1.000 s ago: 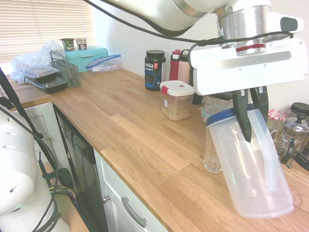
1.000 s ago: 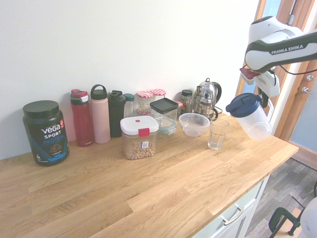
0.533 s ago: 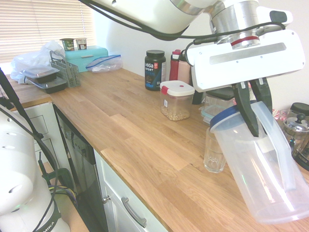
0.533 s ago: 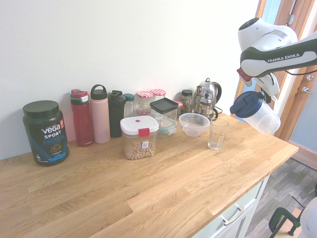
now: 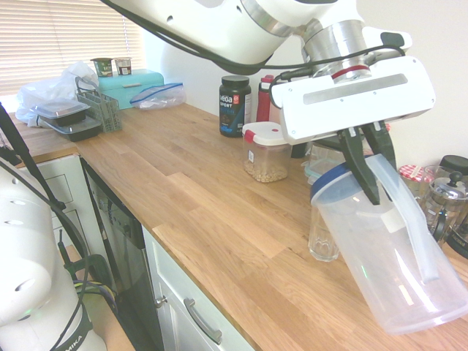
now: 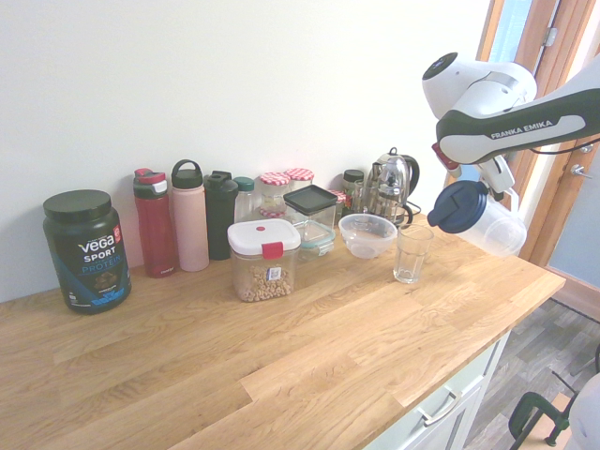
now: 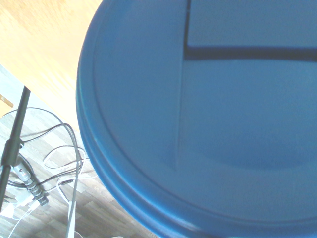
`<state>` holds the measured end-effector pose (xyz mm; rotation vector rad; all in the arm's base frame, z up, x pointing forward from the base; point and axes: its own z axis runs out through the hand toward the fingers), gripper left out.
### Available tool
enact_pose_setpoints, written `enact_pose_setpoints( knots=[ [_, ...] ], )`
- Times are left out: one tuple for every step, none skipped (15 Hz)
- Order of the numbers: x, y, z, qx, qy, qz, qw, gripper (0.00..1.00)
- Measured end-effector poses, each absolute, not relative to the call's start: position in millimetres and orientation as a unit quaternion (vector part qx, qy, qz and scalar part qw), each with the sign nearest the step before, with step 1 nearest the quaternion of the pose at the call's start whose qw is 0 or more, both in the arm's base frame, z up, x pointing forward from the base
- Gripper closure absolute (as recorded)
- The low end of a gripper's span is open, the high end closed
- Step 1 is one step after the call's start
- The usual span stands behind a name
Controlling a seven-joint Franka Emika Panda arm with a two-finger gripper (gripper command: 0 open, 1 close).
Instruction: Pour me some water
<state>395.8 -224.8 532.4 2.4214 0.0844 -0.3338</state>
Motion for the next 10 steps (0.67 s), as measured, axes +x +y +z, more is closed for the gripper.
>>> enact_pose_setpoints(
  knots=[
    [397.3, -222.4, 532.4, 0.931, 0.033, -0.126, 0.342, 1.0],
    [396.6, -222.5, 533.5, 0.931, 0.031, -0.124, 0.341, 1.0],
    [393.2, -224.7, 537.4, 0.933, 0.026, -0.119, 0.338, 1.0],
    [386.8, -228.8, 544.4, 0.936, 0.019, -0.112, 0.332, 1.0],
    [377.1, -234.1, 554.6, 0.94, 0.014, -0.102, 0.324, 1.0],
    [365.4, -239.5, 566.2, 0.945, 0.01, -0.09, 0.314, 1.0],
    [353.2, -243.3, 578.0, 0.95, 0.008, -0.076, 0.302, 1.0],
    [342.4, -244.2, 587.1, 0.956, 0.008, -0.061, 0.287, 1.0],
    [332.7, -241.0, 592.2, 0.963, 0.007, -0.044, 0.265, 1.0],
    [324.2, -233.4, 594.5, 0.97, 0.006, -0.026, 0.241, 1.0]
  ],
)
